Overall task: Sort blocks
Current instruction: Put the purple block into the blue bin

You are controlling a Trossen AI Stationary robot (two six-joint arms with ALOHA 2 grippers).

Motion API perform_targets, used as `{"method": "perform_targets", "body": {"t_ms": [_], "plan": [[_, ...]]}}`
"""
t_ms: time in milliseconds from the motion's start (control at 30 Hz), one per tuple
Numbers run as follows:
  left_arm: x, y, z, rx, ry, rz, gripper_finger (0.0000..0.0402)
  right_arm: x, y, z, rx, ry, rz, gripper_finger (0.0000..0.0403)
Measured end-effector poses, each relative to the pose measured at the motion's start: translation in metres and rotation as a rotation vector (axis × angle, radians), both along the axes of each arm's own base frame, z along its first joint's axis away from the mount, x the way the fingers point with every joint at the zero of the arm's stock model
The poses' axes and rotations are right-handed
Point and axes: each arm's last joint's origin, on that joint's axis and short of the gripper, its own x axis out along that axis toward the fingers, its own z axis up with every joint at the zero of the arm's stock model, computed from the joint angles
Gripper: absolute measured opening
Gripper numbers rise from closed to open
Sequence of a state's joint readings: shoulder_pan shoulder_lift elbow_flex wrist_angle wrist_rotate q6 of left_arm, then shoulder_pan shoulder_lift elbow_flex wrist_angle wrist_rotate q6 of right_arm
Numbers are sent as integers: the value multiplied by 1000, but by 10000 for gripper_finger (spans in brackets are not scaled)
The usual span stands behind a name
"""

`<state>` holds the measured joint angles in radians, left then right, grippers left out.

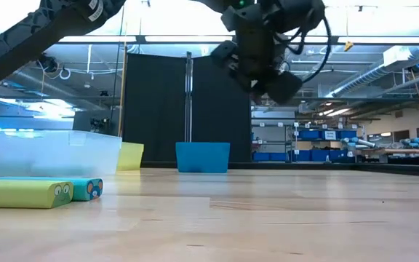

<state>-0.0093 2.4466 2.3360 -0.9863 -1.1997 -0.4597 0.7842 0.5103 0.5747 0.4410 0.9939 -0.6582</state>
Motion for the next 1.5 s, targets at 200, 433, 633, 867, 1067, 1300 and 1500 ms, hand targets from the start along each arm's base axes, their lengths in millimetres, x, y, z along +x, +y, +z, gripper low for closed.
{"method": "perform_targets", "body": {"t_ms": [200,433,633,867,1067,1300,1500], "plan": [[-20,6,-1,16,107,69,108,0,0,0,0,-2,4,199],[-43,13,-2,24,240,139,108,-1,0,1,9,-9,5,199],[-47,23,-4,-24,343,134,108,-1,-1,2,22,-22,4,199],[-50,45,-7,-135,446,128,108,-2,-2,4,45,-39,3,199],[-49,53,-9,-204,486,99,108,-2,-2,4,55,-37,-10,199],[-51,63,-11,-287,511,96,133,-2,-3,4,75,-34,-25,199],[-55,68,-11,-320,534,107,166,-2,-3,4,83,-38,-25,199]]}}
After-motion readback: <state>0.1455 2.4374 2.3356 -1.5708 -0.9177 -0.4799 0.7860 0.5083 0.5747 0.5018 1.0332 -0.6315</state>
